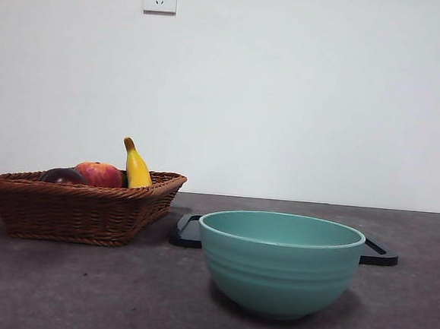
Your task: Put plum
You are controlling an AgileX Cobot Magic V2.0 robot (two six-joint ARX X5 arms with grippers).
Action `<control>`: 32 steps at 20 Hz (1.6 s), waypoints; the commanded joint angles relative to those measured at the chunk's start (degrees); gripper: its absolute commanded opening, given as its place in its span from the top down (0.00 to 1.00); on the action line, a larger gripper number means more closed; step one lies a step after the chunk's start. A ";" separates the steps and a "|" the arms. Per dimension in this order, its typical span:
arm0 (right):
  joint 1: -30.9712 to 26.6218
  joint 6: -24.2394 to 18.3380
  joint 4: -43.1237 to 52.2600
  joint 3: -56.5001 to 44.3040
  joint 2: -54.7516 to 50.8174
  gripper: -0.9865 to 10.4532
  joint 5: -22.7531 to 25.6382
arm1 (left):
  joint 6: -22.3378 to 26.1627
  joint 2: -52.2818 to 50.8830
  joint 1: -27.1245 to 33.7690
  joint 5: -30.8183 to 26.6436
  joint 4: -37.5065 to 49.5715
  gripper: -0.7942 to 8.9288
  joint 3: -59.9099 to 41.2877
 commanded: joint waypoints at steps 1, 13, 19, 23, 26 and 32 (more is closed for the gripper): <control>0.24 0.42 0.35 1.18 0.46 0.59 -0.11 | -1.66 5.09 -0.98 -0.72 4.02 0.47 2.14; 0.24 0.42 0.79 1.18 0.50 0.59 -0.04 | 2.99 36.33 -11.45 -19.26 9.31 0.47 15.72; 0.24 0.44 0.74 1.18 0.50 0.59 -0.07 | 5.66 46.12 -13.07 -21.62 13.11 0.47 16.06; 0.24 0.44 0.72 1.18 0.50 0.59 -0.04 | 6.69 50.73 -13.62 -21.64 14.69 0.47 16.06; 0.24 0.44 0.72 1.18 0.50 0.59 -0.04 | 7.13 53.35 -13.73 -21.68 15.72 0.47 16.06; 0.24 0.44 0.74 1.18 0.50 0.59 0.00 | 8.17 56.17 -13.81 -23.19 16.04 0.47 16.06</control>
